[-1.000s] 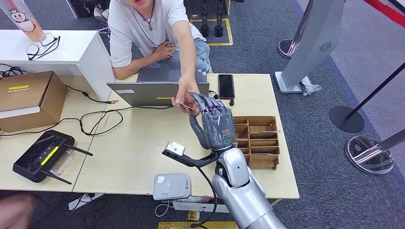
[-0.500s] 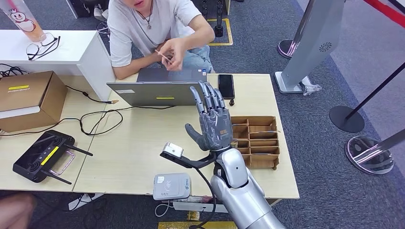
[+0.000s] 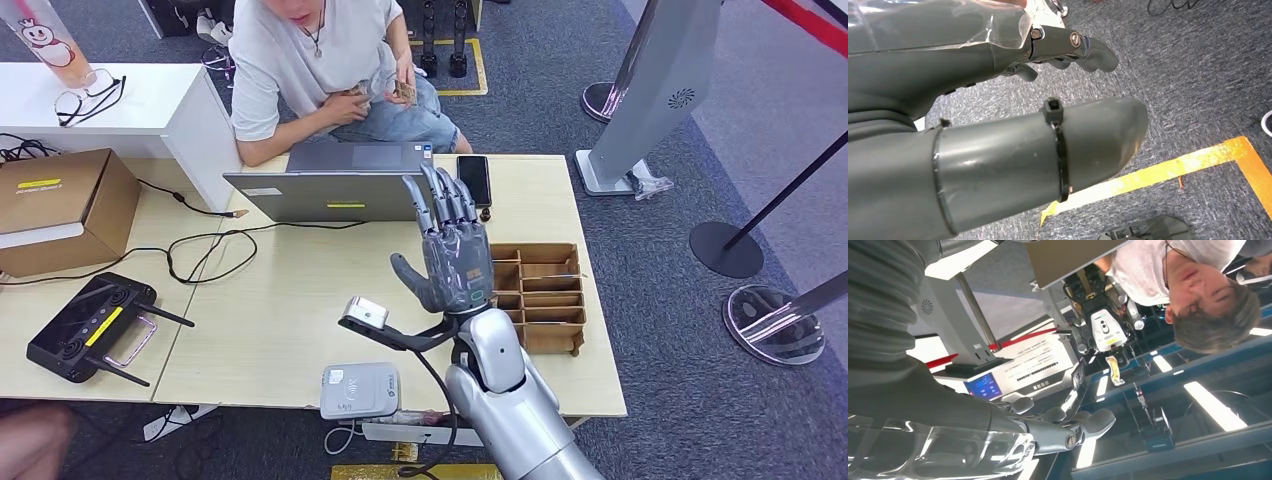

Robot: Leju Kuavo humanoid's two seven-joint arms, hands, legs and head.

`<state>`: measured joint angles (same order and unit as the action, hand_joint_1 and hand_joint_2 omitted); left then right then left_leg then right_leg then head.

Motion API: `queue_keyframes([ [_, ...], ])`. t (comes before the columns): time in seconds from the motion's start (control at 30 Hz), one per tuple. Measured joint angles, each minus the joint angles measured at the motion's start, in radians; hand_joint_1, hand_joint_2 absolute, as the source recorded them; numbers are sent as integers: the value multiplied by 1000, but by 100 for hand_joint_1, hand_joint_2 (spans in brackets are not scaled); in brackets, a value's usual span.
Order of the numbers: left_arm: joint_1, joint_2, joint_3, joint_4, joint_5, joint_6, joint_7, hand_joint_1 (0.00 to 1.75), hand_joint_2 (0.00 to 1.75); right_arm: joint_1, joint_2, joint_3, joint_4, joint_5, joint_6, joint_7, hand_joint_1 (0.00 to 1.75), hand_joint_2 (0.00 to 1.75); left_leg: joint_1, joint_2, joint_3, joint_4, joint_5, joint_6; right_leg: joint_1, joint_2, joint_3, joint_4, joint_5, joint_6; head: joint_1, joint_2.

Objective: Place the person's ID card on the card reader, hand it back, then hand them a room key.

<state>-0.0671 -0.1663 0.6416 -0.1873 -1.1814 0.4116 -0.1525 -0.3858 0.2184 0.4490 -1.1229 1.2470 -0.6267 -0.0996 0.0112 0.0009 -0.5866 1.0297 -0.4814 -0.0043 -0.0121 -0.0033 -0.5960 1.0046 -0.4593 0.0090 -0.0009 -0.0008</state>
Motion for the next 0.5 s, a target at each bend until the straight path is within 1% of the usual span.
queue_keyframes([
  [0.37,-2,0,0,0,4,-1,10,0,0,26,-23,1,-57,20,51,18,0,175,0,0,0,0,0,0,0,0,0,0,0,0,0,0],
  [0.5,-17,-11,1,0,6,-13,70,0,0,29,-27,11,-73,31,94,22,0,175,0,0,0,0,0,0,0,0,0,0,0,0,0,0],
])
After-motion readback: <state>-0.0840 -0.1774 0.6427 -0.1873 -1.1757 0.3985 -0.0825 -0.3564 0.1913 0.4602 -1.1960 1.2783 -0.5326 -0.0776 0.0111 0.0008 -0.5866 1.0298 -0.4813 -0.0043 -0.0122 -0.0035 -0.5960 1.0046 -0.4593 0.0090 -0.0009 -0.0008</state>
